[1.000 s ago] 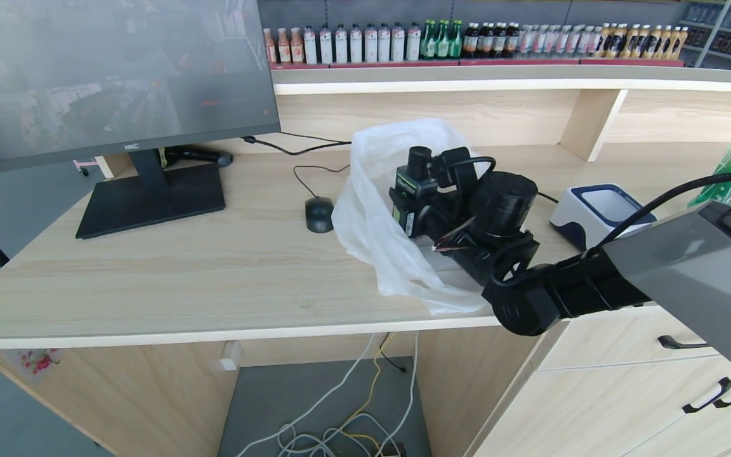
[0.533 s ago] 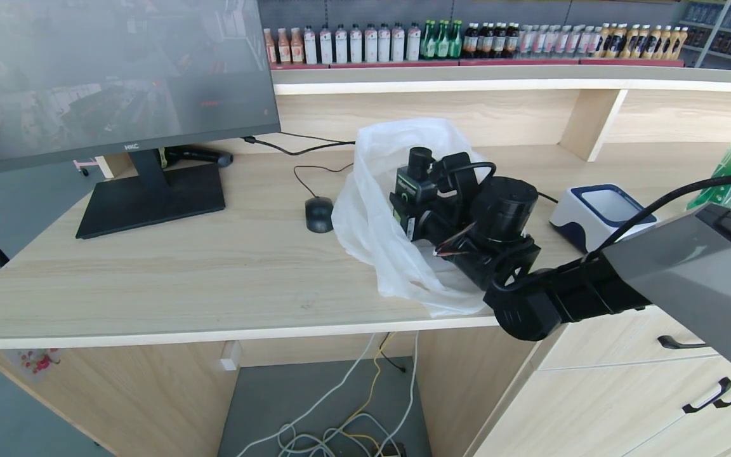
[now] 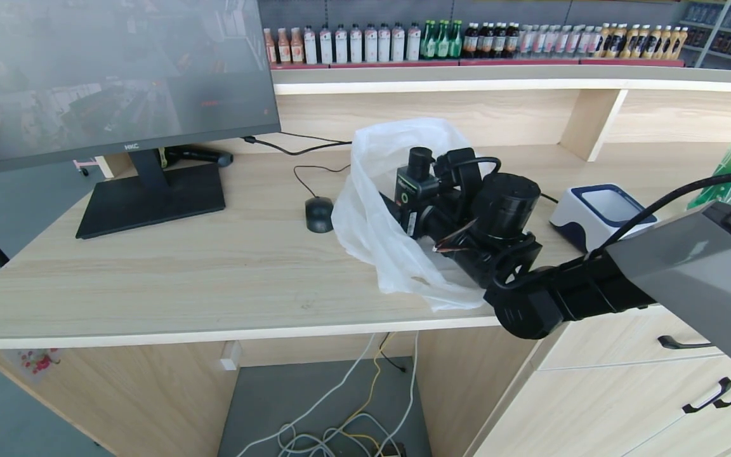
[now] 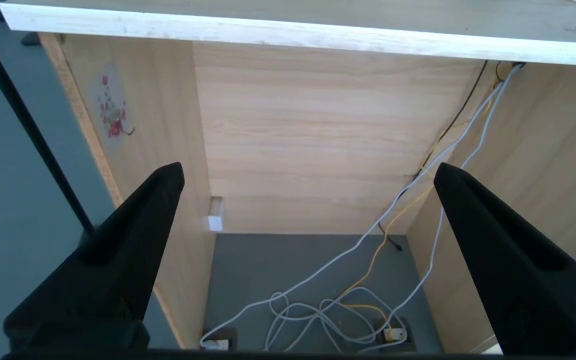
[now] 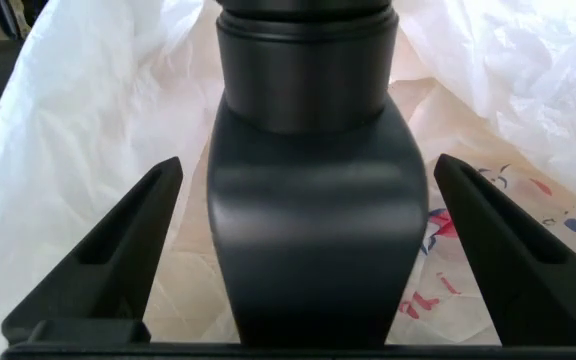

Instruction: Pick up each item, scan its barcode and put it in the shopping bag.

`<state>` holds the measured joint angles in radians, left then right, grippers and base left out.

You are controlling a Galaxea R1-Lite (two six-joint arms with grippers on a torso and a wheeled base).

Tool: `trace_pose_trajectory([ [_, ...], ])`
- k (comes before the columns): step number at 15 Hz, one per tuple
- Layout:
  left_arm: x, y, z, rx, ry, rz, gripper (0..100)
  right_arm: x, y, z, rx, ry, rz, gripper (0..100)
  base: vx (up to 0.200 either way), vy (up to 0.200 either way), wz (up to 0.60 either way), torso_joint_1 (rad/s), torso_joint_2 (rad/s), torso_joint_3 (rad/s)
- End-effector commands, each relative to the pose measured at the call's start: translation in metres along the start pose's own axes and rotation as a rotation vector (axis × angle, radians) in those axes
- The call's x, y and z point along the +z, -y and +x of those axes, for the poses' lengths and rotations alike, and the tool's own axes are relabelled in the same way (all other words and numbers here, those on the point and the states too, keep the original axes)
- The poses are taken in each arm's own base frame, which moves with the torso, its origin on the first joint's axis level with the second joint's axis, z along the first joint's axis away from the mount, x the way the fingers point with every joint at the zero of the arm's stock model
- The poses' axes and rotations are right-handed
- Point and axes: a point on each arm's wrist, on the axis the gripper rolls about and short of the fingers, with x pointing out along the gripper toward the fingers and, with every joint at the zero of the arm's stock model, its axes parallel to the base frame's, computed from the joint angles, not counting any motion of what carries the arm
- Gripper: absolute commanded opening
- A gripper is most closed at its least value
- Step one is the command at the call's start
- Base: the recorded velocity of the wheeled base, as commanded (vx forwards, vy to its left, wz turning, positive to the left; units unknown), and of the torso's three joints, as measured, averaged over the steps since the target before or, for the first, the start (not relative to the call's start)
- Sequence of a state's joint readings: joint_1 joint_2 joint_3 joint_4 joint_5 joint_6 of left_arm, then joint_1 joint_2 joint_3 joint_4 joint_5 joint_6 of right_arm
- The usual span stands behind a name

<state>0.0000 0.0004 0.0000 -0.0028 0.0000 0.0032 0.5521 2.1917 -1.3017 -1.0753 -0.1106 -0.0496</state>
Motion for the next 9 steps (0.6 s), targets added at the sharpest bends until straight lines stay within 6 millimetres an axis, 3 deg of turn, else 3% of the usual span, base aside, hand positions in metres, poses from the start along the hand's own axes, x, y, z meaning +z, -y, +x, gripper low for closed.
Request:
trace_pose_trajectory([
  [1,0.000,0.000,0.000,0.000,0.001,0.000,100,0.019,-0.003,-0.005,0.009,0.040,0.004,100,0.000,0.000,0.00,0.000,0.00,0.000],
  [5,0.000,0.000,0.000,0.000,0.002,0.000,100,0.042,-0.005,-0.017,0.014,0.078,0.006,100,0.000,0.000,0.00,0.000,0.00,0.000],
  [6,0.000,0.000,0.000,0.000,0.001,0.000,100,0.051,-0.003,-0.030,0.013,0.100,0.003,100,0.000,0.000,0.00,0.000,0.00,0.000],
  [9,0.000,0.000,0.000,0.000,0.001,0.000,100,0.047,0.001,-0.062,0.011,0.124,0.007,100,0.000,0.000,0.00,0.000,0.00,0.000],
])
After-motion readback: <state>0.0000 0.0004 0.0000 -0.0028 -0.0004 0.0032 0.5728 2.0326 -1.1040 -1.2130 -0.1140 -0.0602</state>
